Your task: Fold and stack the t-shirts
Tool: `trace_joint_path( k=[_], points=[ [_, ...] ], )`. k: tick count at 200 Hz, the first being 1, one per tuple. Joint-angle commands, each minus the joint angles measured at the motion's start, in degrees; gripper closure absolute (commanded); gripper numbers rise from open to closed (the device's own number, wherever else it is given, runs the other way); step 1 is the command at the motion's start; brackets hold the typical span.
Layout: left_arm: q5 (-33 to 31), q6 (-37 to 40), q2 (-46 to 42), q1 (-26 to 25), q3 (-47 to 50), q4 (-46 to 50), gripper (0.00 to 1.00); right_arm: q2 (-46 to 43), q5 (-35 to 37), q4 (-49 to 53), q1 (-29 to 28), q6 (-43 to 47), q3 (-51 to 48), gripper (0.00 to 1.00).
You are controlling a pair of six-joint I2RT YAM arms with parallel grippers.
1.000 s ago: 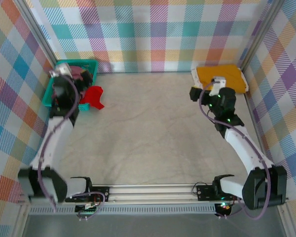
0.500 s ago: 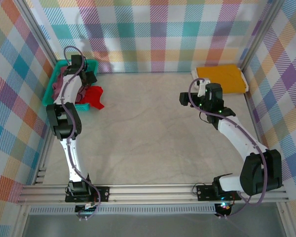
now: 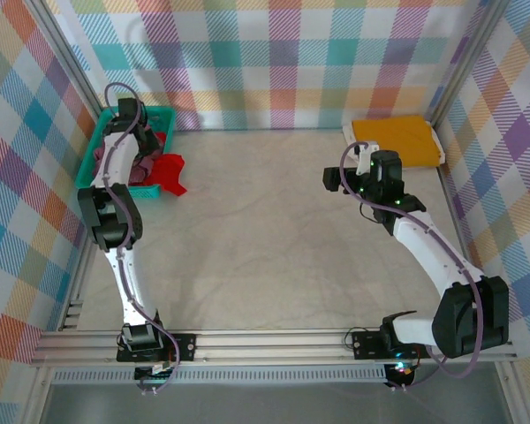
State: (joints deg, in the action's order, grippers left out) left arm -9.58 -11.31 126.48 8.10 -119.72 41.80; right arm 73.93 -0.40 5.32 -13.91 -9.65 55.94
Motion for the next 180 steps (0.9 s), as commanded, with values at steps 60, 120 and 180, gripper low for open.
trace_joint_path(
  k=[60, 120, 180],
  points=[
    [0.7, 2.0, -30.5, -6.9, 0.1, -6.3, 1.0, 0.5, -0.4, -1.4, -0.2, -1.6, 1.6, 0.01],
    [13.7, 5.6, -32.4, -23.8, -17.3, -2.3, 1.0, -0.5, 1.3, -2.0, -0.2, -1.5, 3.3, 0.01],
    [22.0, 0.5, -19.6, -37.0, -18.1, -3.8, 1.0, -5.8, 10.1, 0.8, -0.2, -5.3, 2.1, 0.0]
  ],
)
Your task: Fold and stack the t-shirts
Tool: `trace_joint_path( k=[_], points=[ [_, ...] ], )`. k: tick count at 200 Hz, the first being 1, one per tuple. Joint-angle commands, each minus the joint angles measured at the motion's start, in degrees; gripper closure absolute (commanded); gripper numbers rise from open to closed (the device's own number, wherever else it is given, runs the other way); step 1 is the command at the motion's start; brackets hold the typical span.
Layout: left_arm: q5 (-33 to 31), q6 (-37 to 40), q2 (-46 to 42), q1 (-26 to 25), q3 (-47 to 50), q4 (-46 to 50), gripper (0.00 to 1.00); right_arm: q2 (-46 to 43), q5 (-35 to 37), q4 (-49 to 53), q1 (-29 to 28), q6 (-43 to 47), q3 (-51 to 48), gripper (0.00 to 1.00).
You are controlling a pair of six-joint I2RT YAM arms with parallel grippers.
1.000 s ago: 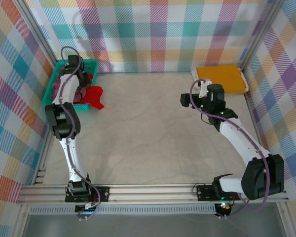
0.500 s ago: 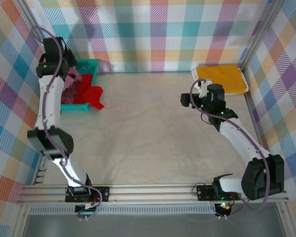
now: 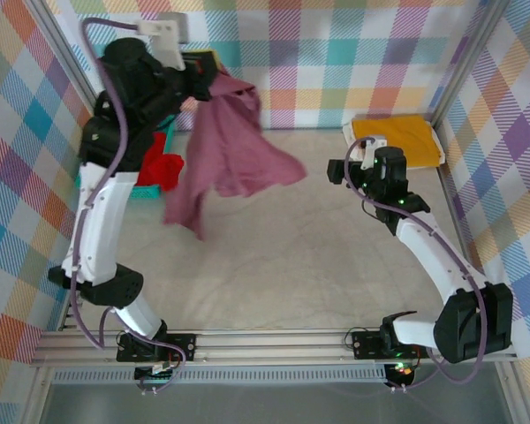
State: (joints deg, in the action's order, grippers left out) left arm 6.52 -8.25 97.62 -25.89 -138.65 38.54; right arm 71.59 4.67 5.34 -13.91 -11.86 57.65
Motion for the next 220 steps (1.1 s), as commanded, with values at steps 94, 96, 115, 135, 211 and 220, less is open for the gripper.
trace_joint_path(
  k=[94, 96, 115, 135, 211, 220],
  points=[
    [-8.3, -6.7, -5.5, -6.8, 50.3, -13.6, 0.07, -9.4, -2.2, 10.2, 4.6, -6.0, -6.0, 0.04],
    [-8.6, -6.7, -7.0, -6.8, 52.0, -13.7, 0.07, -9.0, -3.7, 10.4, 4.5, -6.0, -6.0, 0.05],
    [-8.1, -7.9, -15.8, -7.7, 66.5, -13.0, 0.18, -3.7, -12.3, 15.2, 2.4, -5.7, -4.0, 0.15],
    [-5.5, -11.1, -20.9, -10.4, 77.5, -11.6, 0.34, 1.7, -13.1, 20.1, 0.1, -5.8, -2.8, 0.18],
    [-1.1, -9.9, -12.2, -24.7, 88.9, -26.5, 0.44, 12.5, -17.3, 17.2, 1.5, -11.8, 0.1, 0.27],
    [-2.7, -8.7, -10.3, -25.3, 88.9, -26.5, 0.43, 12.2, -17.7, 16.5, 1.5, -12.0, 0.1, 0.27]
  ],
)
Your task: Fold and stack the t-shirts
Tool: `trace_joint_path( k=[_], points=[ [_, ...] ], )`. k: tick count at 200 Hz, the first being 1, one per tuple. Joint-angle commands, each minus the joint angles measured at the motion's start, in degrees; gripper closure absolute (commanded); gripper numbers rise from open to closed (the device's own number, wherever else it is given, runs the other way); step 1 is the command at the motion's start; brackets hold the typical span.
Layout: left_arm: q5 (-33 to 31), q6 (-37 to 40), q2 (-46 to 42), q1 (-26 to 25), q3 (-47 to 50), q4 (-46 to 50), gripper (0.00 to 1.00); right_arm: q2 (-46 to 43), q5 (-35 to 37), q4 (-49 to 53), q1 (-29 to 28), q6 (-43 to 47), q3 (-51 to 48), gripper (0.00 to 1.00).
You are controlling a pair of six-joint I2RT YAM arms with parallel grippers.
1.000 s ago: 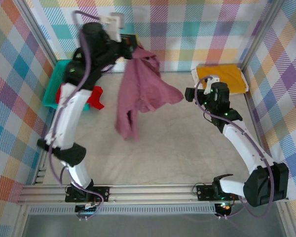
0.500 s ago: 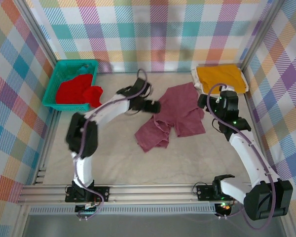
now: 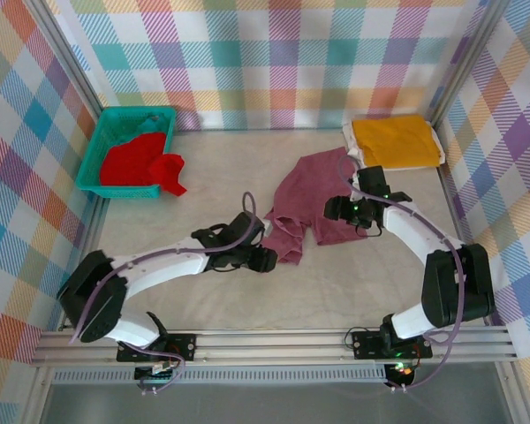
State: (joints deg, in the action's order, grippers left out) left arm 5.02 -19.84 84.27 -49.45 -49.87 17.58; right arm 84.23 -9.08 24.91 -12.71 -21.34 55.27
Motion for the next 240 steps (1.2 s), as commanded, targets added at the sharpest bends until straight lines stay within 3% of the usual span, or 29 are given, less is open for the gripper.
trace_joint_path(
  k=[1, 15, 54, 72, 107, 178, 198, 214, 232, 240],
  points=[
    [-1.3, 3.1, 3.3, -1.8, 0.2, -5.6, 0.43, -0.5, -4.0, -3.1, 0.3, -2.5, 2.4, 0.27],
    [-2.4, 5.0, 5.6, -1.9, 1.1, -7.0, 0.39, -0.7, -3.9, -3.5, 0.4, -2.4, 2.4, 0.26],
    [-2.4, 5.3, 10.7, -1.9, 3.5, -14.1, 0.46, -0.3, -4.5, -4.0, 3.3, -5.8, 1.5, 0.26],
    [-2.2, 3.9, 11.8, -1.9, 4.8, -16.4, 0.62, 0.7, -4.7, -4.3, 4.8, -7.1, 1.4, 0.27],
    [-8.6, 3.0, 9.3, -1.9, 6.4, -13.9, 1.0, 2.6, -5.4, -5.2, 5.6, -6.7, 2.5, 0.27],
    [-20.3, 2.2, -13.0, 1.2, 9.3, 0.0, 1.0, 3.1, 1.8, 2.6, 5.7, -2.9, 4.0, 0.34],
    [-12.9, 5.4, -17.8, 3.1, 11.1, -2.1, 1.0, 2.4, 0.3, 1.5, 5.7, -2.8, 2.0, 0.35],
    [-10.5, 7.7, -15.6, -1.0, 9.8, -4.9, 0.68, 2.6, -0.9, 0.8, 5.7, -3.1, 1.3, 0.35],
    [-10.7, 10.4, -9.9, -6.8, 8.9, -8.0, 0.43, 3.1, -2.3, -0.5, 5.7, -3.7, 0.8, 0.36],
    [-11.1, 11.2, -7.2, -7.9, 8.5, -8.9, 0.41, 3.3, -3.4, -0.9, 5.7, -3.9, 0.8, 0.37]
  ],
)
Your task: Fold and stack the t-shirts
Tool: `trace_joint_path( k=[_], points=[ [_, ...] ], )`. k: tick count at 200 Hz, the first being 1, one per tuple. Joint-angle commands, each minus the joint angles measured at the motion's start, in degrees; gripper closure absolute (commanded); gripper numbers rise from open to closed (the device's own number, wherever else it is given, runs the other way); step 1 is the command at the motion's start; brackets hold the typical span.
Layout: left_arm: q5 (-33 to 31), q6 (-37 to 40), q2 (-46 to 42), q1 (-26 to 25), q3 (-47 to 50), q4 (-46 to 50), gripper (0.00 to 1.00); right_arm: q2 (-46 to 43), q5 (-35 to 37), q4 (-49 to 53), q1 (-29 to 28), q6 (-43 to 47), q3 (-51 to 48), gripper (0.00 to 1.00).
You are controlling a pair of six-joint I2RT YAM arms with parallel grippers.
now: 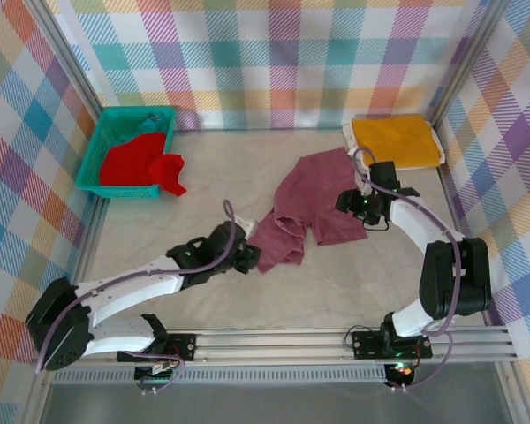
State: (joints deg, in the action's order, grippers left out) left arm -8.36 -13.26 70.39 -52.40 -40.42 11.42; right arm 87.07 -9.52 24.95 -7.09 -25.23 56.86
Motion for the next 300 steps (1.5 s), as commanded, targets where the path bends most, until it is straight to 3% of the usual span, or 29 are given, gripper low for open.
trace_joint_path(
  k=[1, 32, 71, 80, 111, 143, 203, 255, 300],
  points=[
    [2.3, 4.7, 7.1, -5.0, -1.0, -2.9, 0.41, 0.4, -3.0, -1.0, 0.1, -0.1, -0.8, 0.37],
    [2.9, 6.9, 15.1, -5.3, -1.8, -5.1, 0.36, -0.1, -3.9, -1.0, -0.8, 0.4, -1.1, 0.36],
    [-1.0, 8.1, 21.6, -5.0, -1.7, -7.1, 0.4, -2.3, -3.0, -1.0, -0.8, 1.4, -2.3, 0.35],
    [-2.0, 7.9, 22.8, -4.9, -2.0, -7.1, 0.5, -2.6, -3.4, -1.2, -0.8, 1.3, -2.5, 0.35],
    [-8.5, 4.7, 22.4, -4.1, -0.6, -6.9, 1.0, -4.2, -3.1, -2.5, -0.7, -0.3, -4.5, 0.34],
    [-14.5, 3.0, 13.0, -2.5, 0.3, -1.8, 1.0, -4.6, -0.9, -0.9, 0.2, -0.6, -5.0, 0.33],
    [-11.2, 1.7, -6.5, 10.0, 4.3, 0.1, 1.0, -2.1, -1.6, -0.9, 3.8, -4.2, -5.2, 0.32],
    [-11.9, 2.0, -9.1, 12.7, 7.2, -1.0, 1.0, 2.3, -1.1, -1.5, 6.5, -3.9, -6.5, 0.3],
    [-16.5, -3.1, -11.9, 17.0, 11.0, -1.9, 1.0, 7.9, -3.0, -4.6, 7.3, -4.0, -6.2, 0.33]
  ],
)
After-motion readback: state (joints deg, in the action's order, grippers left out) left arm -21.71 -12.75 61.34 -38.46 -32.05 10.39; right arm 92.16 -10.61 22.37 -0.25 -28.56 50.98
